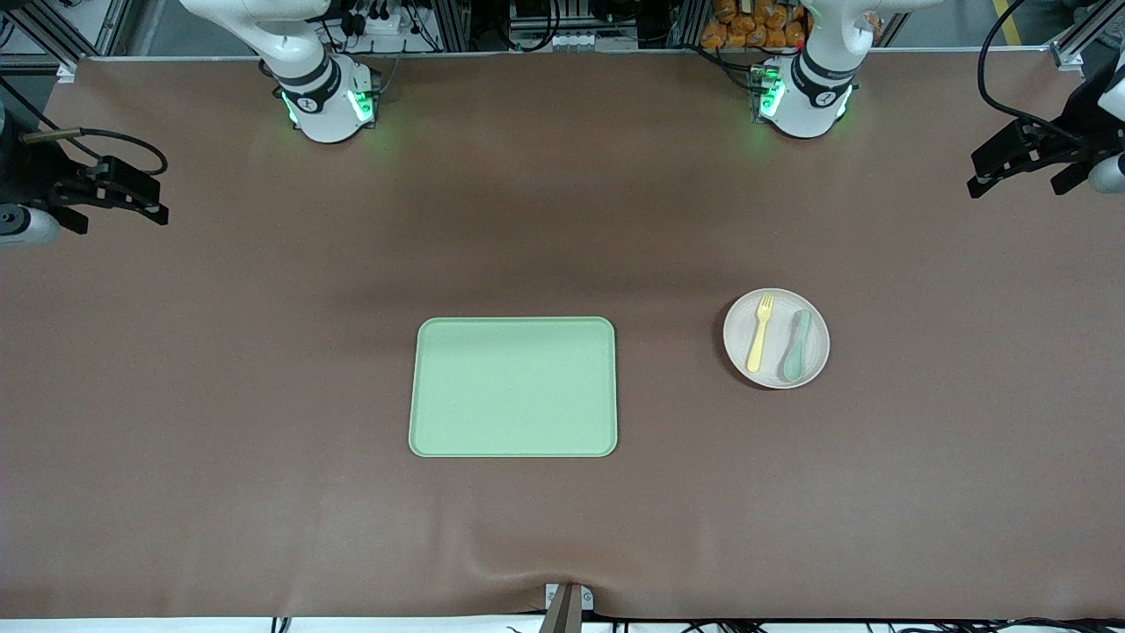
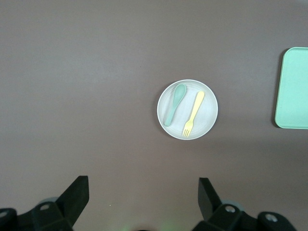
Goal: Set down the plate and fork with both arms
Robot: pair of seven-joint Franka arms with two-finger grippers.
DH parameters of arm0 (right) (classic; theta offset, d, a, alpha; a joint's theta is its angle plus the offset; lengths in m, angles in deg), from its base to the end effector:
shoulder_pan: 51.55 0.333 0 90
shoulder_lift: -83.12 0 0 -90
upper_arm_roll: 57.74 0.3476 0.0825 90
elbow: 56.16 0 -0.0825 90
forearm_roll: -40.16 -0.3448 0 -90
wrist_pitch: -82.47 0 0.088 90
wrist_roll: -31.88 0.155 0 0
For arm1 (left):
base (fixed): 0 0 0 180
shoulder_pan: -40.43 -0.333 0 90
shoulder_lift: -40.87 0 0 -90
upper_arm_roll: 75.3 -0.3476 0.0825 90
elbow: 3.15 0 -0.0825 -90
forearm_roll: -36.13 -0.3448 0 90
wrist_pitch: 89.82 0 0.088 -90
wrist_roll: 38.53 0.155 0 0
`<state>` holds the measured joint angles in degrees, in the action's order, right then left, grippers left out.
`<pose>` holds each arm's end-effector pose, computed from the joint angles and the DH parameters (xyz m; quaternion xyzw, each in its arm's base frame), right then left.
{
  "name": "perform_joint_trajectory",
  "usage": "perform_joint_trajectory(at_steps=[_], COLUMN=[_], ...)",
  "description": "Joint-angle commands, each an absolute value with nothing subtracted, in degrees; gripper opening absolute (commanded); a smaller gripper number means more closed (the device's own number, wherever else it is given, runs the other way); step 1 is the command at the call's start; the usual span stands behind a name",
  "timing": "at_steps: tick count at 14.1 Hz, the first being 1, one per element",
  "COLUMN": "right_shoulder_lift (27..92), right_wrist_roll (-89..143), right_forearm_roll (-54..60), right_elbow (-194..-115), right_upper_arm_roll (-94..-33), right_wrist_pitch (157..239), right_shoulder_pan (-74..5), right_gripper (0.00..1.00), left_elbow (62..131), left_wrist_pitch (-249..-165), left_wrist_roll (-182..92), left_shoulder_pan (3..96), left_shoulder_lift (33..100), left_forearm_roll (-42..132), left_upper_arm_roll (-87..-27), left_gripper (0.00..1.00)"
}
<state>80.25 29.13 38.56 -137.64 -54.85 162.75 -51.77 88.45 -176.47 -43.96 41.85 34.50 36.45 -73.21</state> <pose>0.5108 0.0277 0.6313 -0.9980 -0.0491 0.0355 0.0151 0.4710 -0.0309 0.6457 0.9998 0.0166 0.0123 0.0017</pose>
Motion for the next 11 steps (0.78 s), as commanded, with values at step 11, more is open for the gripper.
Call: perform_joint_trajectory(at_steps=[11], right_shoulder_lift=[80.4], right_wrist_roll=[28.36], right_forearm_roll=[38.05], right_elbow=[-137.54], right_upper_arm_roll=[-54.75], right_wrist_pitch=[162.36], right_shoulder_pan=[-52.25], right_gripper=[1.0], left_elbow=[97.27], left_wrist_pitch=[-182.95], left_wrist_roll=[-42.13], left_shoulder_pan=[38.85], left_shoulder_lift=[37.26], left_forearm_roll=[35.86], left_upper_arm_roll=[-73.19], left_gripper=[1.0])
